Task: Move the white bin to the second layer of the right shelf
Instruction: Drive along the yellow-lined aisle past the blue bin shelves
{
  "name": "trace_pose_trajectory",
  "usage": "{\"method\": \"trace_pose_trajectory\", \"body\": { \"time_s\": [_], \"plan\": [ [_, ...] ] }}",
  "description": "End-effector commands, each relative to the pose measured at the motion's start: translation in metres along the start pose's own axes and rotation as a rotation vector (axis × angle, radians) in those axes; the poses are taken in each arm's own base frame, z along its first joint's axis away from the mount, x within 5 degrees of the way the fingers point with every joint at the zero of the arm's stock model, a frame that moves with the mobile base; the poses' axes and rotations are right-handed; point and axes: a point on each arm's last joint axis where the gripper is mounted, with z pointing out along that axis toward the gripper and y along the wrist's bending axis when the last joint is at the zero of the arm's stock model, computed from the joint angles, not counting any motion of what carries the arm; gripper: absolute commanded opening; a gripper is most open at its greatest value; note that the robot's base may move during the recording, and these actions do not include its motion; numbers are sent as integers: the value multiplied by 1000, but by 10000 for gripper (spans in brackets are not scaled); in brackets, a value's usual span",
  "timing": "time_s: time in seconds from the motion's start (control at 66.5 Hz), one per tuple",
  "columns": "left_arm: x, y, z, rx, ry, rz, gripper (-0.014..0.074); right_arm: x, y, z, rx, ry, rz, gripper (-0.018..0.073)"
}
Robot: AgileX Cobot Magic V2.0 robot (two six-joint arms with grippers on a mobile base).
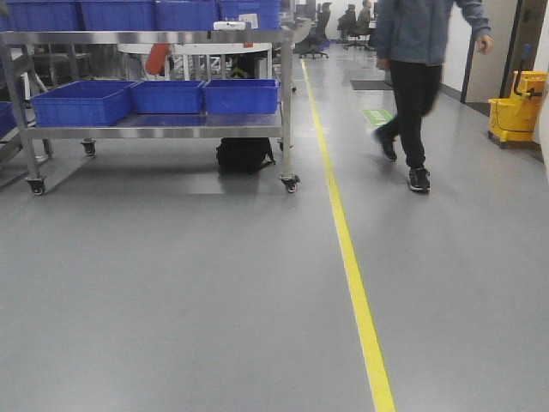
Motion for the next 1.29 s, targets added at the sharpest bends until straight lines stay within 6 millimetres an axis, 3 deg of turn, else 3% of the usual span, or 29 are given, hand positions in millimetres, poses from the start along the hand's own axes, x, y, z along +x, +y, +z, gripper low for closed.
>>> {"method": "trace_pose_trajectory", "body": {
  "time_s": [0.0,1.279],
  "plan": [
    [4,0,1,6,-66,-3,85,-18,1,-4,-4,-124,3,48],
    [4,0,1,6,-66,-3,85,-18,1,-4,-4,-124,3,48]
  ]
}}
